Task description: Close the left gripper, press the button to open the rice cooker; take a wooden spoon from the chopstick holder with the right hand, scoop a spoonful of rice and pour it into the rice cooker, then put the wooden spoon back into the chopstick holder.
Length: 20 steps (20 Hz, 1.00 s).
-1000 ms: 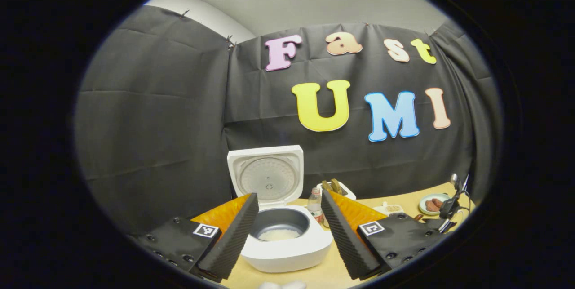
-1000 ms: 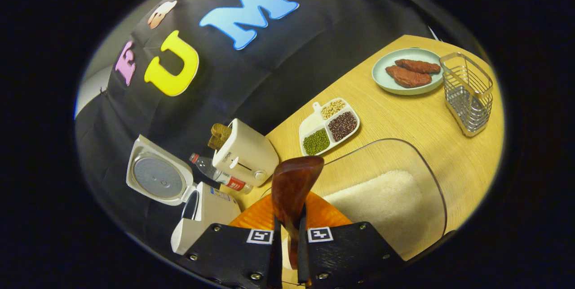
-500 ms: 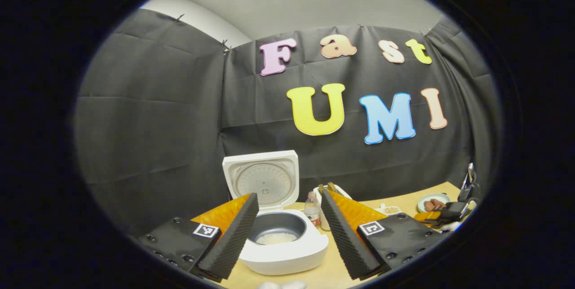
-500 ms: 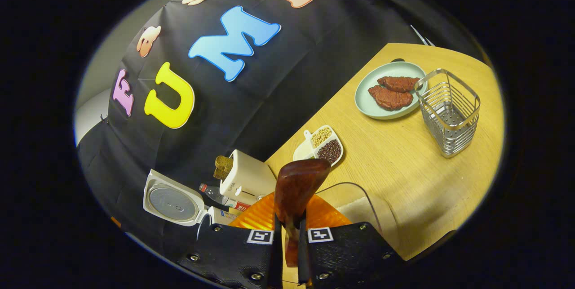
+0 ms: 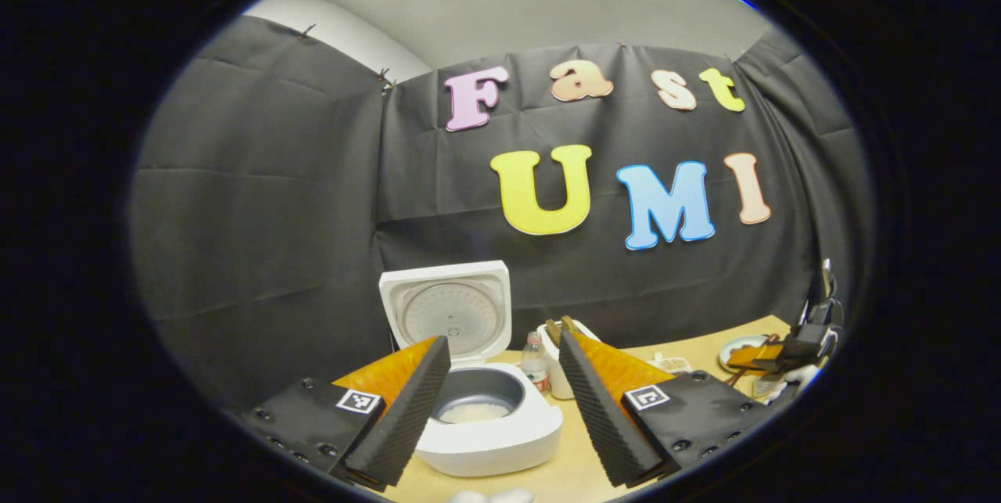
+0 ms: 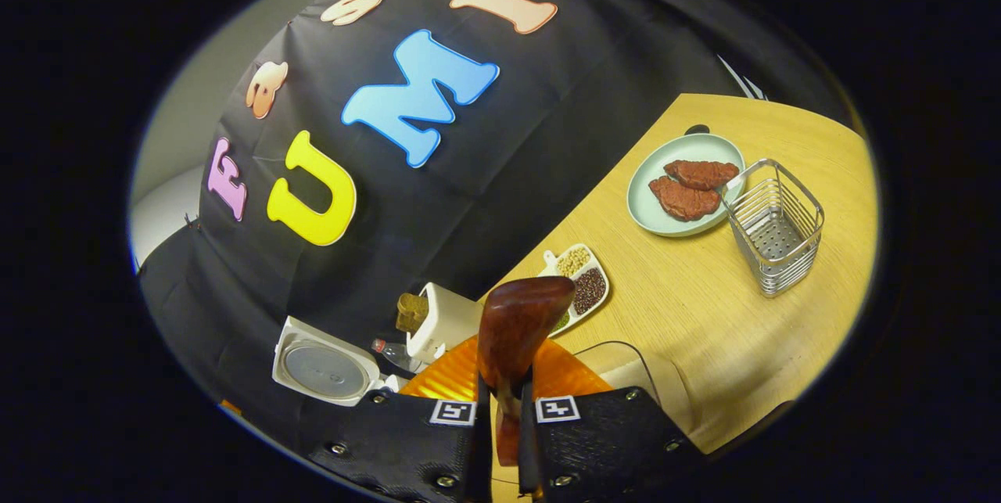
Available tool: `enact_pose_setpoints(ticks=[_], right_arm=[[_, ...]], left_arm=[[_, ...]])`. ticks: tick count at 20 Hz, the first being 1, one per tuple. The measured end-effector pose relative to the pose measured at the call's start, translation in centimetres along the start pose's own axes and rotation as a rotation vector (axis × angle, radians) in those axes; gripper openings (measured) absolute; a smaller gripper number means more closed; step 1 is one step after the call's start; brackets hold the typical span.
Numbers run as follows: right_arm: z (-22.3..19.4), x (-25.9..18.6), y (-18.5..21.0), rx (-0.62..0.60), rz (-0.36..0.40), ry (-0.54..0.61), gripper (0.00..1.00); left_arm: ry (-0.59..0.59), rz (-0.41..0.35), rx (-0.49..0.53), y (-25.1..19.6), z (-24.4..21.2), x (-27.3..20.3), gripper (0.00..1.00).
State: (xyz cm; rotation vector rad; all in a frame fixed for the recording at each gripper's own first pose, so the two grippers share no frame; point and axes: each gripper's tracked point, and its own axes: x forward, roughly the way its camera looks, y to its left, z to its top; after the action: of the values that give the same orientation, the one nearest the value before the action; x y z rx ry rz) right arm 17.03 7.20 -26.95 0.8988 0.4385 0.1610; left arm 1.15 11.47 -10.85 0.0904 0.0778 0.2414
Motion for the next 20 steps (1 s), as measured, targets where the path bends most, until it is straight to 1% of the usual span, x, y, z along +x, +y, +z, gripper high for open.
enact_pose_setpoints(ticks=[1,4,5,6,8,13,14,15,17,20], right_arm=[[0.6,-0.2,0.8,0.010,0.011,-0.010,0.13],[1.9,-0.9,3.5,0.071,0.038,-0.023,0.13],[2.3,-0.9,4.7,0.077,0.048,-0.028,0.13],[2.5,-1.1,6.1,0.067,0.068,-0.038,0.13],[2.2,-0.9,9.0,0.039,0.099,-0.034,0.13],[-1.9,1.2,17.1,0.072,0.179,0.036,0.13],[-3.0,1.8,18.6,0.080,0.192,0.056,0.13],[-4.3,2.3,20.0,0.087,0.206,0.077,0.13],[-7.0,3.7,22.9,0.095,0.235,0.121,0.13],[-11.6,6.0,26.3,0.072,0.262,0.175,0.13]], left_arm=[[0.003,-0.001,0.002,0.1,-0.2,-0.1,0.99],[0.004,-0.002,0.004,0.5,-0.5,-0.5,0.99],[0.004,0.002,0.004,0.8,-0.5,-0.8,0.98],[0.004,0.009,0.004,1.3,-0.5,-1.0,0.99],[0.000,0.020,0.002,2.1,-0.6,-1.6,0.99],[-0.002,0.058,0.009,4.7,-1.2,-3.0,0.99],[-0.005,0.067,0.004,5.2,-1.2,-3.2,0.98],[-0.002,0.075,-0.002,5.7,-1.6,-3.3,0.99],[-0.002,0.093,-0.011,6.5,-1.7,-3.7,0.99],[0.000,0.123,-0.023,7.6,-2.0,-3.9,0.99]])
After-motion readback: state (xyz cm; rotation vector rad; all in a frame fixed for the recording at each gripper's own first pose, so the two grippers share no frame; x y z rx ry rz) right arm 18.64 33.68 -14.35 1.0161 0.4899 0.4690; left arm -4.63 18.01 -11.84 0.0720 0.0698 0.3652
